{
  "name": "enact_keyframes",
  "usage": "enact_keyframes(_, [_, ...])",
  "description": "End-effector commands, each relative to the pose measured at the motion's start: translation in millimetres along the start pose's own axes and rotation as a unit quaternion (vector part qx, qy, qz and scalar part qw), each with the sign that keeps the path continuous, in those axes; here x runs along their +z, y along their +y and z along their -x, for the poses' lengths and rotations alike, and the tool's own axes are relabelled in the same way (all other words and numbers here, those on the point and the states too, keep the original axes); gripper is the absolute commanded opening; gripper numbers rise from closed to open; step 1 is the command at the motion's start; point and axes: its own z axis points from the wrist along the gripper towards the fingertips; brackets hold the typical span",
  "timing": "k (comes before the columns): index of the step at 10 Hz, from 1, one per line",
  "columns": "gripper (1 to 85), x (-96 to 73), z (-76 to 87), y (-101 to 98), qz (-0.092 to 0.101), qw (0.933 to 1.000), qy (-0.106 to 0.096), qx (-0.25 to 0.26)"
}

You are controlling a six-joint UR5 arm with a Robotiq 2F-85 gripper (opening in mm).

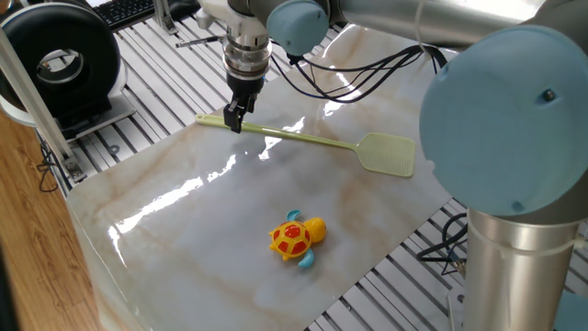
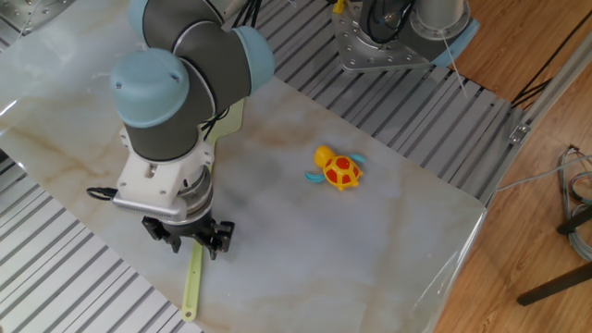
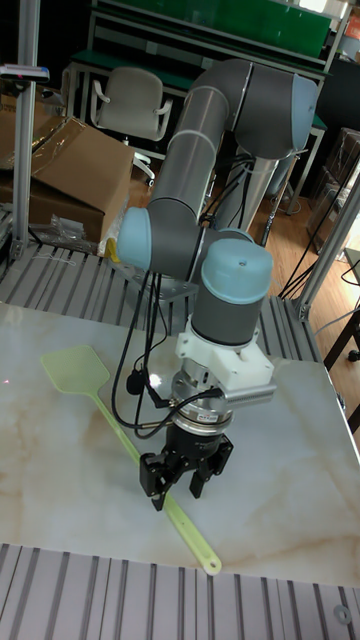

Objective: Swat with a flyswatter

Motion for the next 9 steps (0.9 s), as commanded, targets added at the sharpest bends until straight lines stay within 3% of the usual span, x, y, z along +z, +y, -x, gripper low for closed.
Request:
enact_keyframes(1, [58.3,6.5,7.9,0.1,0.006,0.9999,-0.009,0.002])
enact_keyframes(5, [57.3,13.0,3.9,1.0,0.011,0.9999,0.001,0.001])
enact_keyframes(9, [50.3,18.3,2.1,-1.3,0.008,0.9999,0.008,-0.002])
